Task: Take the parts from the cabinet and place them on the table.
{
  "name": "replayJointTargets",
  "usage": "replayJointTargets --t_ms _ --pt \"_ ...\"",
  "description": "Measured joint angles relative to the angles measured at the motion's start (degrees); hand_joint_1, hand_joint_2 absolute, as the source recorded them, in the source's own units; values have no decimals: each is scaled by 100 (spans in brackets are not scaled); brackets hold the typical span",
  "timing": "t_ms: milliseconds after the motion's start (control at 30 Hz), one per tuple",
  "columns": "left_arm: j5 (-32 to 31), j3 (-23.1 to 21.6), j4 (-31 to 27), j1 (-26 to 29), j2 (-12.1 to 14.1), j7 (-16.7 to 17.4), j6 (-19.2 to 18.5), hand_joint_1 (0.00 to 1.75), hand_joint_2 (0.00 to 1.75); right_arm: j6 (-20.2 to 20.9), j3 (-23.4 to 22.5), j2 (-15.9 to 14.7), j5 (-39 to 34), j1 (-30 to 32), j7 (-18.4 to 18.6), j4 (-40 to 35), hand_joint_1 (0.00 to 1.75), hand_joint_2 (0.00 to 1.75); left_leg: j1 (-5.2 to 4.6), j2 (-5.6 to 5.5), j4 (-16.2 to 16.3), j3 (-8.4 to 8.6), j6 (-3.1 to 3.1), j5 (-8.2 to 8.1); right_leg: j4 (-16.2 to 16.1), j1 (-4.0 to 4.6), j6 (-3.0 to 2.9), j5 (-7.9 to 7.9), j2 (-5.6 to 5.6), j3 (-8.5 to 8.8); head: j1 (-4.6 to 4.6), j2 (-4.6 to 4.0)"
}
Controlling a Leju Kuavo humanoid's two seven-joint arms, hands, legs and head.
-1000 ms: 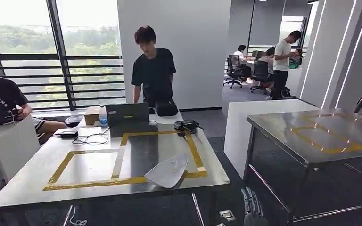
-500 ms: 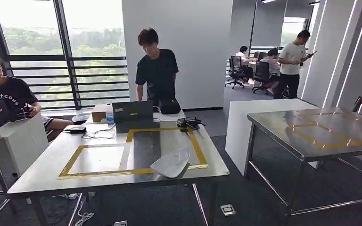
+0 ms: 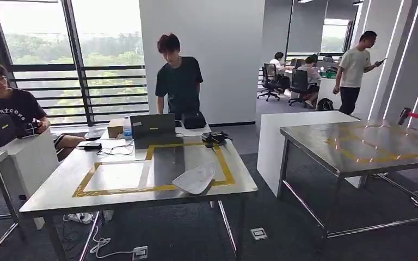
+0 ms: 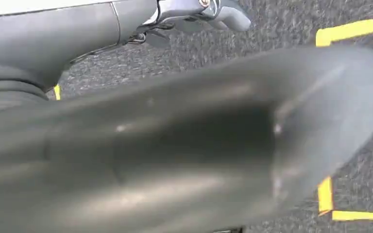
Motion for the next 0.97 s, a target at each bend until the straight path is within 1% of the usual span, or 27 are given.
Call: replayJointTargets --t_ms 33,67,133,167,200,233,267,300,333,367,400,467,500,533,567,600,633,667,700,733,767,800,833,867,900,933,967 --pt "-20 -4 4 14 2 33 4 0 0 7 -7 -7 0 32 15 7 0 175 20 -2 74 -32 -6 -110 -25 -27 -58 85 -27 -50 -2 0" --pt "-29 -11 6 36 4 101 11 0 0 15 -13 -13 -6 70 39 9 0 175 15 0 253 -126 -11 -466 -30 -25 -115 151 -23 -117 -7 0" --pt "-59 -37 11 49 -2 197 15 0 0 31 -59 -31 -9 162 50 13 0 175 2 -1 1051 -290 -29 -1212 -26 -5 -155 281 -28 -263 -24 0" --pt "-77 -48 11 48 -7 249 28 0 0 37 -88 -33 -9 202 50 20 0 175 -3 0 1444 -347 -38 -1396 -20 15 -163 345 -40 -341 -26 0" --pt "-107 -69 11 50 -7 303 37 0 0 41 -105 -33 -9 235 50 26 0 175 -7 0 1720 -344 -35 -1399 -12 32 -164 406 -51 -430 -26 0" --pt "-125 -87 11 53 -7 346 48 0 0 44 -112 -33 -9 264 50 31 0 175 -16 0 1805 -260 -25 -1276 2 44 -162 469 -63 -528 -31 0" --pt "-129 -94 11 53 -9 405 57 0 0 46 -120 -33 -9 289 48 33 0 175 -29 0 1640 -46 1 -1049 17 53 -151 537 -68 -633 -31 0" --pt "-136 -101 11 52 -9 448 66 0 0 46 -133 -33 -9 304 50 33 0 175 -39 0 1306 246 30 -887 32 59 -137 592 -68 -716 -33 0" --pt "-147 -114 11 48 -9 481 66 0 0 50 -136 -33 -4 307 50 35 0 175 -55 -1 834 619 68 -846 60 59 -119 644 -63 -763 -35 0" --pt "-169 -127 7 37 -9 509 68 0 0 61 -138 -33 -2 309 59 33 0 175 -75 -2 302 1010 115 -1058 99 58 -97 681 -65 -802 -35 0" --pt "-188 -138 4 29 -11 527 72 0 0 77 -138 -33 5 313 59 35 0 175 -111 -8 -88 1240 134 -1202 133 74 -57 713 -68 -836 -37 0" --pt "-217 -157 9 38 -35 597 83 0 0 116 -142 -39 26 301 61 35 0 175 -145 -13 -46 1148 189 -1128 99 50 -3 827 -69 -814 -31 0" --pt "-217 -164 9 45 -37 606 83 0 0 144 -142 -37 35 306 63 37 0 0 -155 -6 -53 1122 244 -1083 76 32 42 880 -60 -820 -31 0" --pt "-217 -168 20 39 -68 608 83 0 0 153 -142 -42 55 314 77 53 0 0 -112 23 -76 1051 306 -990 92 20 84 871 -37 -868 -37 0" --pt "-217 -168 13 36 -61 619 85 0 0 160 -142 -42 77 319 76 57 0 0 -109 30 -75 970 346 -923 206 8 133 639 -26 -937 -24 -2" --pt "-217 -168 9 40 -59 614 85 0 0 157 -142 -42 77 314 74 57 0 0 -109 36 -75 883 390 -860 483 -8 159 280 -25 -1034 -15 0" --pt "-214 -168 7 43 -63 566 85 0 0 138 -144 -44 79 292 52 57 0 0 -109 29 -75 786 394 -809 918 -30 186 -98 -24 -1156 -15 0" --pt "-214 -168 7 51 -66 522 83 0 0 125 -151 -46 77 273 33 57 0 0 -109 34 -73 696 383 -740 1348 -40 207 -336 -24 -1246 -13 0" --pt "-214 -168 9 54 -68 494 83 0 0 125 -162 -46 77 265 0 57 0 0 -107 41 -69 613 374 -680 1692 -51 220 -389 -24 -1300 -11 0" --pt "-214 -168 9 56 -72 470 72 0 0 122 -179 -46 72 267 -35 57 0 0 -100 50 -63 572 362 -616 1879 -69 233 -237 -24 -1275 -9 0" --pt "-214 -168 9 55 -81 446 55 0 0 120 -203 -44 59 269 -68 57 0 0 -94 55 -50 484 347 -556 1838 -83 242 12 -25 -1158 -7 0" --pt "-214 -168 9 55 -83 437 46 0 0 114 -238 -44 46 267 -85 57 0 0 -83 55 -35 407 323 -503 1593 -97 248 235 -25 -933 -7 0" --pt "-214 -170 9 56 -85 435 31 0 0 101 -262 -44 29 262 -107 57 0 0 -68 53 -15 342 289 -457 1084 -107 255 348 -26 -547 -9 0" --pt "-219 -170 9 54 -85 435 31 0 0 81 -284 -44 7 249 -140 57 0 0 -62 53 4 313 250 -423 506 -117 254 237 -25 -138 -4 0" --pt "-225 -173 7 51 -87 433 31 0 0 72 -297 -44 4 230 -157 57 0 0 -73 56 24 283 203 -392 88 -59 221 29 -16 104 -4 0" --pt "-227 -173 7 46 -90 431 31 0 0 59 -317 -44 9 213 -158 57 0 0 -77 81 27 272 159 -361 -30 -48 129 -64 -26 136 -11 0" --pt "-230 -175 7 40 -90 431 29 0 0 63 -332 -44 9 194 -155 57 0 0 -72 92 29 251 122 -331 -57 -38 102 -103 -17 121 -11 0"
